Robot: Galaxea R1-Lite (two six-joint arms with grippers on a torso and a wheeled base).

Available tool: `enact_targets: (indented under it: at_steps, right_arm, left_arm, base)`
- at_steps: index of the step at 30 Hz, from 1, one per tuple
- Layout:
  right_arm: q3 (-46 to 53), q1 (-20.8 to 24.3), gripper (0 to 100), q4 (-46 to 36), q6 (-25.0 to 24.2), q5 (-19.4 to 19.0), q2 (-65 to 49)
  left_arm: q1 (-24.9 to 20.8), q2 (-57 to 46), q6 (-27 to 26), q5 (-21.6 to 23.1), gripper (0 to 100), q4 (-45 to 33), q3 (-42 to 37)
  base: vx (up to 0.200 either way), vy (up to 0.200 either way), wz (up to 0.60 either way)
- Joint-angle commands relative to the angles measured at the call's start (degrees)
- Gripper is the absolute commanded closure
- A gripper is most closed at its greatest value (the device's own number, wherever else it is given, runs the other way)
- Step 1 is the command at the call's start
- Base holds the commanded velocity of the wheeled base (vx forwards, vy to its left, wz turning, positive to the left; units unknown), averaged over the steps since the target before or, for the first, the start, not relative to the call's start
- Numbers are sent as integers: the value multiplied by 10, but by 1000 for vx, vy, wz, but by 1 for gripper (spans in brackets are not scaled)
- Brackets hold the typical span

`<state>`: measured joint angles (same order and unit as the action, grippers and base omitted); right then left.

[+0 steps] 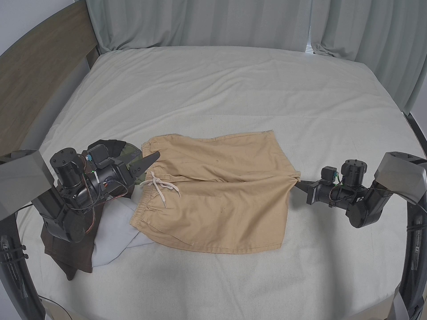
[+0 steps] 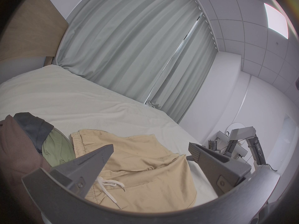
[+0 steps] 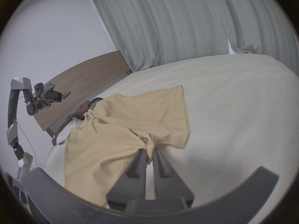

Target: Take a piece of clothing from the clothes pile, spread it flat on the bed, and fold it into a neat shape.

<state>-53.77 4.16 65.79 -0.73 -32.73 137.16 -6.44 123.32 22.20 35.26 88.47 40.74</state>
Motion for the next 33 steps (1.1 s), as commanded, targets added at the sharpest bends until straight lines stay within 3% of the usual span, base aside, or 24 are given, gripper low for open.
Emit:
enact_targets:
  at_steps: [1, 2, 12, 21, 29, 33]
  right_arm:
    - [-18, 2, 100, 0, -1, 3, 23]
    - [-15, 2, 0, 4, -1, 3, 23]
    - [82, 2, 0, 79, 1, 1, 0]
    - [187, 16, 0, 118, -16, -28, -20]
    - [228, 64, 0, 175, -109, -21, 14]
    - [229, 69, 0, 204, -119, -14, 45]
  left_arm:
    - [0, 2, 0, 0, 0, 0, 1]
    - [0, 3, 0, 0, 0, 0, 1]
    - [-2, 3, -1, 0, 0, 0, 1]
    - [-2, 2, -1, 0, 0, 0, 1]
    - [-1, 0, -1, 0, 0, 0, 1]
    - [-1, 0, -1, 0, 0, 0, 1]
  base:
    - [0, 0, 0]
    - [0, 0, 0]
    - [0, 0, 0]
    - [0, 0, 0]
    - [0, 0, 0]
    - [0, 0, 0]
